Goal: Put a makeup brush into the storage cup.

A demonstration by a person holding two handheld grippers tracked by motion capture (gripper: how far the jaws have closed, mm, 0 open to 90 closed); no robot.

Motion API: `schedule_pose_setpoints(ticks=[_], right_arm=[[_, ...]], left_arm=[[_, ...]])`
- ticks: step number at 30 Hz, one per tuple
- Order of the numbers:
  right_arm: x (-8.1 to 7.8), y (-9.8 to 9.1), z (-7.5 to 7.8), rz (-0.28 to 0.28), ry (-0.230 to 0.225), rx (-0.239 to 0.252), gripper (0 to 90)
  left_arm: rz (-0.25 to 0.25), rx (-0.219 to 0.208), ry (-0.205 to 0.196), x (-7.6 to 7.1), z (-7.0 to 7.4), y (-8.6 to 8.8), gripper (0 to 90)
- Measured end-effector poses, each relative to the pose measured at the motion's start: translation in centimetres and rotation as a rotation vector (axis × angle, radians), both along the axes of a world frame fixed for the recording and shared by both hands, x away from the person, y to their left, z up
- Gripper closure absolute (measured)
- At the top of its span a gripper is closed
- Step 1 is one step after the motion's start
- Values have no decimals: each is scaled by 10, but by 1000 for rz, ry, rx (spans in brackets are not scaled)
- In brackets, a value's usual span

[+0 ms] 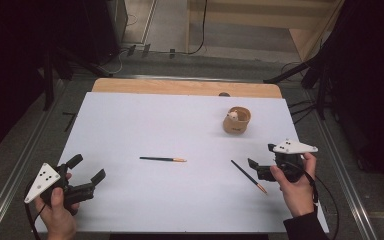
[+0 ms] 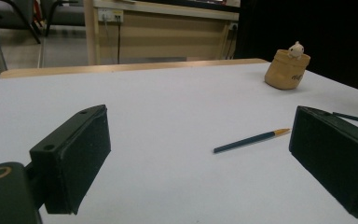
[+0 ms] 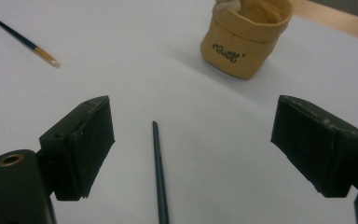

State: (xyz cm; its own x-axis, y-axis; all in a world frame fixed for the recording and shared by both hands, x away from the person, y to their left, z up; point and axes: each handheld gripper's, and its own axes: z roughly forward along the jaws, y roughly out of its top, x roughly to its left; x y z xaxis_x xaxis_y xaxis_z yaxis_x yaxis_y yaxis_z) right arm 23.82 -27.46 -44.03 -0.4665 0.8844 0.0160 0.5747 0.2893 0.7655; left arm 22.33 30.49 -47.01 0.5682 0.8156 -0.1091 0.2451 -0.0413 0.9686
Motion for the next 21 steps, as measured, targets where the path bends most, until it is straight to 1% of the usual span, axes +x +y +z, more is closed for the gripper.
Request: schedule_pose_setpoints(ticks=[2, 3, 4, 5, 6, 7, 9, 11, 13, 15, 18, 21], right_arm=[[4, 2, 2, 8, 28, -14, 139], [8, 5, 3, 15, 64, -43, 139], [8, 5, 3, 15, 64, -43, 139], [11, 9, 3, 26, 83, -72, 139], [11, 9, 3, 26, 83, -72, 139], [12, 10, 3, 28, 89, -82, 140], [16, 16, 2, 41, 117, -111, 143], [17, 19, 1, 42, 136, -129, 149], [18, 20, -1, 48, 157, -135, 175], [19, 21, -3, 56, 182, -153, 224], [20, 22, -4, 66, 211, -169, 248], [21, 22, -6, 86, 237, -171, 302]], left_arm=[[2, -2, 0, 0, 0, 0, 57], [2, -1, -2, 0, 0, 0, 57], [2, -1, -2, 0, 0, 0, 57], [1, 0, -1, 0, 0, 0, 57], [1, 0, -1, 0, 0, 0, 57], [2, -1, -2, 0, 0, 0, 57], [2, 0, -3, 0, 0, 0, 57], [1, -2, -2, 0, 0, 0, 57], [1, -2, -1, 0, 0, -1, 57], [-2, -1, -4, 0, 0, -2, 57], [-6, 1, -3, 0, 0, -4, 58], [-8, -1, -4, 0, 0, -4, 57]])
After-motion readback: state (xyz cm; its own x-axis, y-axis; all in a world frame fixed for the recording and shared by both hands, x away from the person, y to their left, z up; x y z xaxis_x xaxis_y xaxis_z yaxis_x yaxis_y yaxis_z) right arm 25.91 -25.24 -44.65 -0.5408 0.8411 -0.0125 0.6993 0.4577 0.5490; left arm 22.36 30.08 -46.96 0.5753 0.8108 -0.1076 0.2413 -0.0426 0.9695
